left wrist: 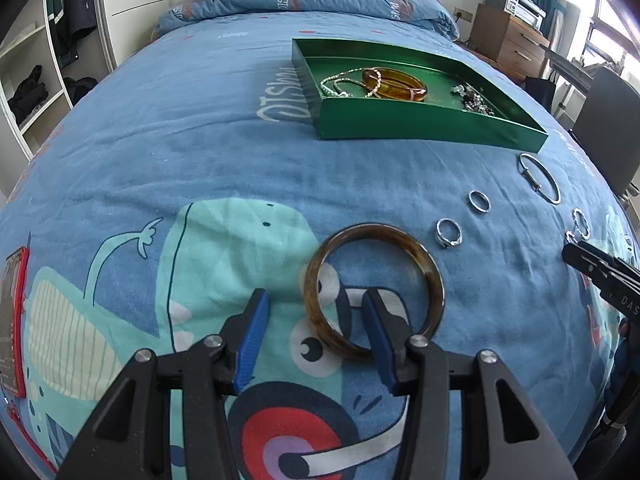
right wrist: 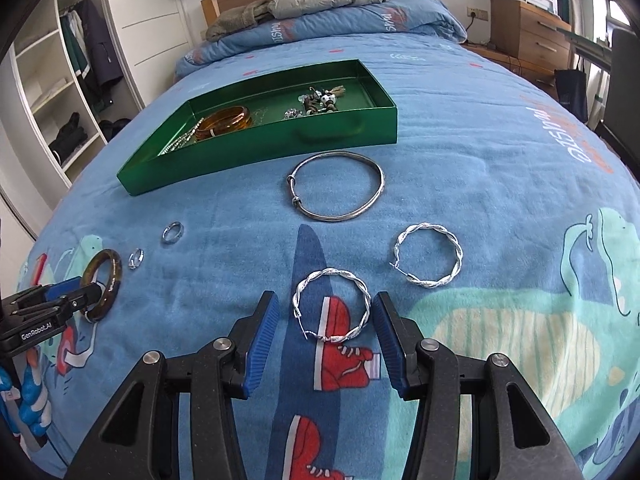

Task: Organize jewelry
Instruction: 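Lower the left tool toward the dark brown bangle while the right tool approaches the twisted silver hoop, then grasp the dark brown bangle with the left tool while the right tool grasps the twisted silver hoop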

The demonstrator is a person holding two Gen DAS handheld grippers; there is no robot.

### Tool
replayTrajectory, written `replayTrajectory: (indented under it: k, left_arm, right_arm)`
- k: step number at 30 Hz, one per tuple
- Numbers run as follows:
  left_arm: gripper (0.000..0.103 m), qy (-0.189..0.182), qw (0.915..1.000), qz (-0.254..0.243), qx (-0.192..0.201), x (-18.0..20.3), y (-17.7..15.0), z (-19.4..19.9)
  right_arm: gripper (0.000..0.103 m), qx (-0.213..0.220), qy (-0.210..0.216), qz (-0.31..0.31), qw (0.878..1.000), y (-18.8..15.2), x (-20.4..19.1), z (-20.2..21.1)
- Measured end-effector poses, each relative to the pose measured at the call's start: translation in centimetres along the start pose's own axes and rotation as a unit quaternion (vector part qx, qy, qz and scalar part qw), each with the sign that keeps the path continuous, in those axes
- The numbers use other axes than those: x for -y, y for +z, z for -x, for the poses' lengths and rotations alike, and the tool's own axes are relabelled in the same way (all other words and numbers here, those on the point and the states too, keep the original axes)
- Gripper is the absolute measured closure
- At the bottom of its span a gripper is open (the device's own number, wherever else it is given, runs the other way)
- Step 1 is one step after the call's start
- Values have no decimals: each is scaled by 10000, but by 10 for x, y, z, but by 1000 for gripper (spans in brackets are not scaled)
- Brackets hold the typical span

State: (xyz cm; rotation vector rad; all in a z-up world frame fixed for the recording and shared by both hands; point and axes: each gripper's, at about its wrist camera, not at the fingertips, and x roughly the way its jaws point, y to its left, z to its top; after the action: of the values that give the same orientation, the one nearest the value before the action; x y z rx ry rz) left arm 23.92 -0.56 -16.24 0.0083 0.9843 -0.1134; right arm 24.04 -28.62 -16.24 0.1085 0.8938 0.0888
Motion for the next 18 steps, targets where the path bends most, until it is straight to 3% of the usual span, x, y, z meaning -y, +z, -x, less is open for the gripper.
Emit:
replayTrajectory:
  k: [5,12,18]
  left_arm:
    - [70,-3,9999,-100,65,4,0,-1]
    - [90,39,9998,-164,51,11,0,2]
    - [95,170,9995,-278,59,18,-5,8]
  right_arm:
    - [62,13,-122,53,9999,1,-5,-2]
    - [63,18,-64,93,9999,-4,-10,2]
    - [63,13,110,170,9998,-12,-18,12]
